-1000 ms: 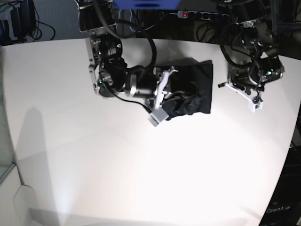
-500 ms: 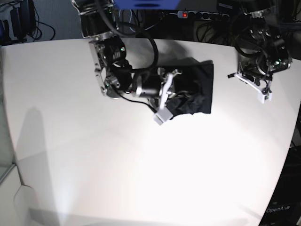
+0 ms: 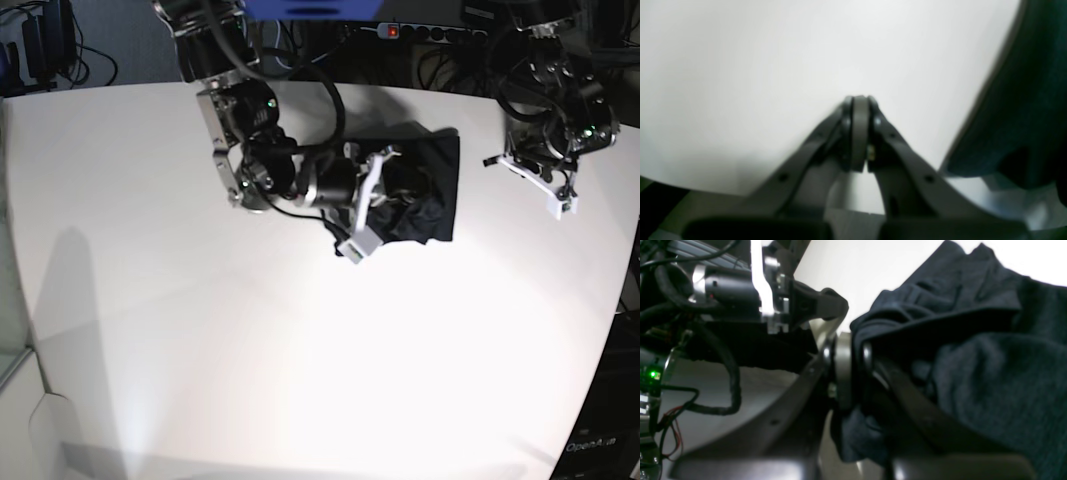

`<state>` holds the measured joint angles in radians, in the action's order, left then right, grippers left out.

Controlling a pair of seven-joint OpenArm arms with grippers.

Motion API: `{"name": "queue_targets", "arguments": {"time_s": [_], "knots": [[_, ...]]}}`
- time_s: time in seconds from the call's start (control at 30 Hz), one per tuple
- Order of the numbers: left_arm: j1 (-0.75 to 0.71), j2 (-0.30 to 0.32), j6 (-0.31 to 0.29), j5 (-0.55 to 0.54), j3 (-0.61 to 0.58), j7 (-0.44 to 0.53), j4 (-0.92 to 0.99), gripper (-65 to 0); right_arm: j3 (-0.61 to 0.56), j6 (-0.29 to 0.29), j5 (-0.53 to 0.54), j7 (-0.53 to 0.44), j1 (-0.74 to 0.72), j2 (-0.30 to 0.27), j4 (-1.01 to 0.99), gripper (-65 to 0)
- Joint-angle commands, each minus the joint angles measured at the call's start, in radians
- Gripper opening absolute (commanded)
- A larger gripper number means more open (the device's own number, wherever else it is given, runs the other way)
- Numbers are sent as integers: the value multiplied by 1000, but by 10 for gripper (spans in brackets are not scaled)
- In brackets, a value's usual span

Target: Fold the T-shirt properly

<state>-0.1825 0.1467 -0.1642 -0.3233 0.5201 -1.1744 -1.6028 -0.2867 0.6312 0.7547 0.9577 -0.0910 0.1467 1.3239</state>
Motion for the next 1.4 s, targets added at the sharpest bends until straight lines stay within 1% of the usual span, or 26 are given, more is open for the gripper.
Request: {"name": "queue_targets", "arguments": {"time_s": [0.0,0.1,0.17,0.23,0.3,0.37,0.43,0.7,0.8,0.9,0.93,1.0,1.03,1.13,1.23,1.27,1.3,1.37], "knots": [[-2,-5,1,10,-4,-34,3,-650,-4,6,22,-18,-34,10,15,-624],[-2,-12,1,10,-4,-34,3,-650,-6,5,22,-16,-36,10,15,-540],[-5,-15,1,10,-5,-34,2,-650,-7,5,22,-10,-39,10,15,-458],[-5,-15,-1,10,-5,-34,3,-650,-36,5,22,-9,-42,10,15,-382],[-5,-15,-30,11,-5,-34,3,-650,-70,9,22,-9,-43,10,15,-340],[-7,-15,-64,16,-1,-34,3,-650,-115,9,24,-13,-57,10,15,-330],[-8,-15,-74,17,2,-35,3,-650,-150,9,25,-16,-57,10,15,-330],[-44,-3,-76,17,4,-35,3,-650,-253,5,22,-12,-123,10,15,-330],[-62,18,-76,13,4,-31,3,-650,-265,5,21,-10,-131,10,16,-330],[-96,23,-76,16,16,23,3,-650,-259,5,21,-15,-137,8,18,-331],[-102,23,-76,17,30,37,5,-650,-253,5,21,-15,-148,-3,18,-331],[-119,23,-76,17,50,55,5,-650,-253,5,21,-15,-155,-26,18,-342],[-125,24,-77,17,53,61,5,-650,-251,5,21,-16,-160,-35,18,-360],[-131,44,-77,13,53,69,8,-650,-248,5,21,-15,-169,-52,18,-452],[-127,50,-77,11,53,69,48,-650,-248,3,21,-7,-186,-55,18,-581],[-125,50,-77,11,53,69,57,-650,-248,3,21,-7,-188,-58,18,-614],[-124,50,-77,11,53,70,66,-650,-250,3,21,-7,-188,-72,18,-639],[-125,50,-79,11,53,80,72,-650,-253,3,21,-7,-188,-88,18,-650]]}}
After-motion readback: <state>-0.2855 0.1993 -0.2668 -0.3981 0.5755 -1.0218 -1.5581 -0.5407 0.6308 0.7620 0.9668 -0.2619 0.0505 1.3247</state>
